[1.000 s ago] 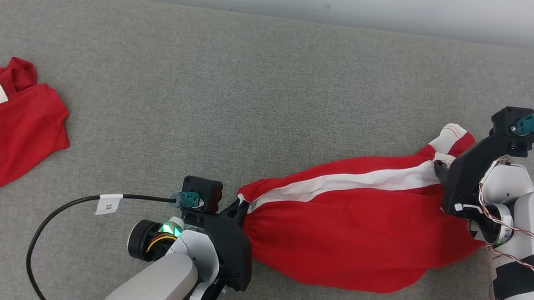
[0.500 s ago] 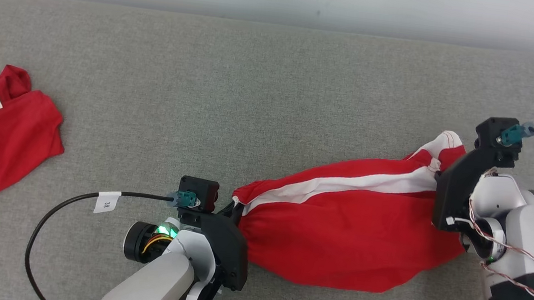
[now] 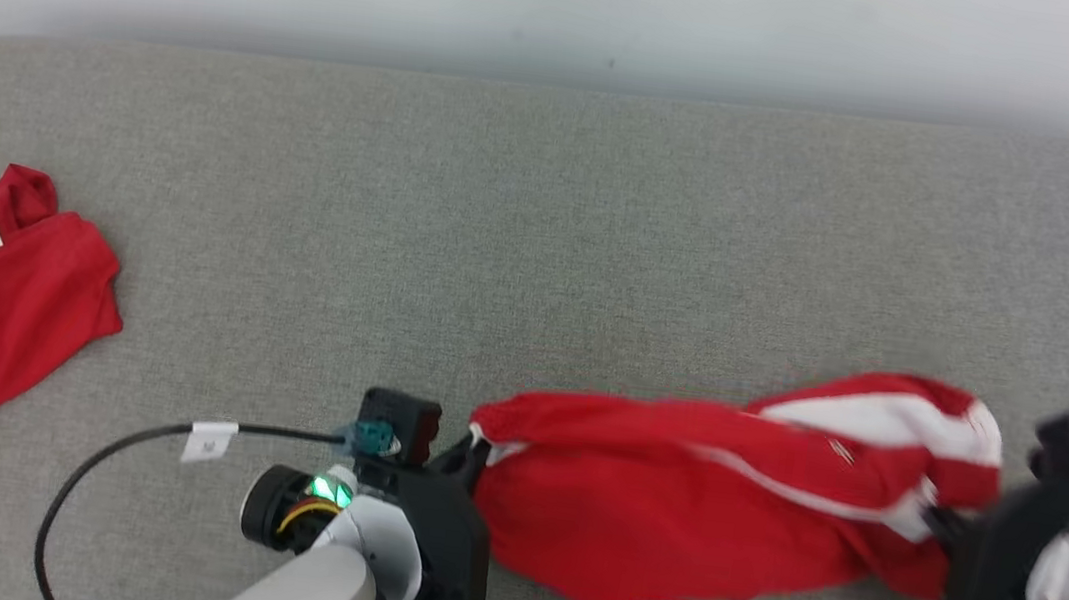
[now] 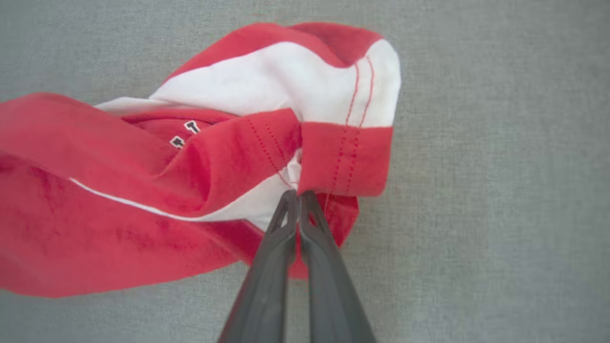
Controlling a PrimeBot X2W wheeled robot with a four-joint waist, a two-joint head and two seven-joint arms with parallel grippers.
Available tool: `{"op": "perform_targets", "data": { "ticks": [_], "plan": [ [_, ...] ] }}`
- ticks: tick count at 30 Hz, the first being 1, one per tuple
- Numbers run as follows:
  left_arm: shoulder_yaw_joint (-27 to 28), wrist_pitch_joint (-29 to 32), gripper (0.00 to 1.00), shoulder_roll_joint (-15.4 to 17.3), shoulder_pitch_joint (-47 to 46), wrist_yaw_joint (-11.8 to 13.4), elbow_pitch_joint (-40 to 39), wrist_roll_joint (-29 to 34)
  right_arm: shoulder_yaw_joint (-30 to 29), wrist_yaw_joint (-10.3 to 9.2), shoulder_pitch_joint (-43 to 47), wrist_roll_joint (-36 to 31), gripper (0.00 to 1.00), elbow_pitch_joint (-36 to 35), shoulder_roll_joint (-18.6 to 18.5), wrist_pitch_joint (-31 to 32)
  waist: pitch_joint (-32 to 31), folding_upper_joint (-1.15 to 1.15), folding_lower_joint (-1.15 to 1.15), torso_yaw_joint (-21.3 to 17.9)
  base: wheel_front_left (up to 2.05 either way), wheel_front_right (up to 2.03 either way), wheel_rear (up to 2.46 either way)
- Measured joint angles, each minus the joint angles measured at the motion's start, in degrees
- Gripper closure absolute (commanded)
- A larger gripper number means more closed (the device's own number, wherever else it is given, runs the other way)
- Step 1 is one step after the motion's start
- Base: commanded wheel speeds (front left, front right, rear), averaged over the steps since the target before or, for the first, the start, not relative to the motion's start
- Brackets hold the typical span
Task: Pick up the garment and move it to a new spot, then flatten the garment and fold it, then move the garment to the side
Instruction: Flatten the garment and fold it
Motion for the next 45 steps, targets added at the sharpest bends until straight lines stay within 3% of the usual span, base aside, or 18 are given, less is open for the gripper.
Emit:
{"op": "perform_targets", "data": {
  "ticks": [1, 2, 3, 9, 15, 21, 33, 34, 35, 36, 37, 38, 39, 44, 45],
  "plan": [
    [-0.25, 0.22, 1.00, 0.34, 0.56, 0.25, -0.92, 0.19, -1.45, 0.00, 1.81, -0.36, 0.92, -1.64, 0.43, 0.47, -0.21, 0.00, 0.00, -0.06, 0.00, 0.00, 0.00],
    [-0.43, 0.43, 1.00, 0.67, 1.18, 0.43, -1.90, 0.19, -2.71, 0.00, 3.37, -0.66, 0.07, -3.23, 0.99, 0.75, -0.36, 0.00, 0.00, -0.13, 0.00, 0.00, 0.00],
    [-0.57, 0.49, 1.00, 1.02, 1.67, 0.77, -2.85, 0.20, -3.91, 0.00, 4.60, -0.71, 0.00, -4.39, 1.89, 0.70, -0.45, 0.00, 0.00, -0.23, 0.00, 0.00, 0.00],
    [-1.54, 1.42, 1.00, 2.18, 3.84, 2.36, -6.76, 0.77, -5.78, 0.00, 9.22, -1.44, 0.00, -9.59, 4.98, 0.93, -0.62, 0.00, 0.00, -0.41, 0.00, 0.00, 0.00],
    [-1.47, 1.64, 1.00, 2.57, 4.48, 2.97, -7.98, 0.65, -4.91, 0.00, 8.92, -3.38, 0.00, -12.65, 4.99, -1.58, -0.40, 0.00, 0.00, -0.90, 0.00, 0.00, 0.00],
    [-1.62, 1.85, 1.00, 1.87, 4.46, 3.27, -7.91, 0.48, -2.86, 0.00, 6.91, -7.03, 0.00, -6.25, 1.05, -2.67, -0.43, 0.00, 0.00, -0.67, 0.00, 0.00, 0.00],
    [-1.07, 1.33, 1.00, 1.81, 4.14, 3.34, -7.47, -0.19, 1.26, 0.00, 4.42, -7.04, 0.00, 0.10, -1.79, -6.42, 0.03, 0.00, 0.01, -0.67, 0.00, 0.00, 0.00],
    [-1.05, 1.33, 1.00, 1.81, 4.12, 3.35, -7.47, -0.21, 1.60, 0.00, 4.09, -7.04, 0.10, 0.66, -1.79, -6.65, 0.14, 0.00, 0.01, -0.70, 0.00, 0.00, 0.00],
    [-1.04, 1.33, 1.00, 1.82, 4.11, 3.35, -7.47, -0.37, 1.89, 0.00, 3.82, -7.04, 0.11, 1.36, -1.78, -6.91, 0.24, 0.00, 0.01, -0.71, 0.00, 0.00, 0.00],
    [-1.04, 1.32, 1.00, 1.85, 4.11, 3.35, -7.47, -0.43, 2.20, 0.00, 3.64, -7.04, 0.27, 1.87, -1.78, -7.14, 0.35, 0.00, 0.01, -0.71, 0.00, 0.00, 0.00],
    [-1.05, 1.32, 1.00, 1.86, 4.09, 3.35, -7.47, -0.43, 2.43, 0.00, 3.45, -7.04, 0.29, 2.38, -1.76, -7.26, 0.44, 0.00, 0.01, -0.70, 0.00, 0.00, 0.00],
    [-1.04, 1.32, 1.00, 1.88, 4.05, 3.34, -7.47, -0.44, 2.67, 0.00, 3.22, -7.04, 0.47, 2.91, -1.74, -7.53, 0.52, 0.00, 0.01, -0.68, 0.00, 0.00, 0.00],
    [-1.05, 1.33, 1.00, 1.90, 3.98, 3.34, -7.46, -0.44, 2.86, 0.00, 2.94, -7.04, 0.54, 3.47, -1.70, -7.72, 0.58, 0.00, 0.01, -0.65, 0.00, 0.00, 0.00],
    [-1.04, 1.33, 1.00, 2.02, 3.75, 3.34, -7.34, -0.54, 3.64, 0.00, 2.41, -7.00, 0.65, 4.97, -1.53, -8.21, 0.70, 0.00, 0.01, -0.62, 0.00, 0.00, 0.00],
    [-1.03, 1.33, 1.00, 2.05, 3.69, 3.34, -7.32, -0.57, 3.63, 0.00, 2.37, -7.00, 0.73, 5.14, -1.55, -8.29, 0.70, 0.00, 0.01, -0.63, 0.00, 0.00, 0.00]
  ]
}}
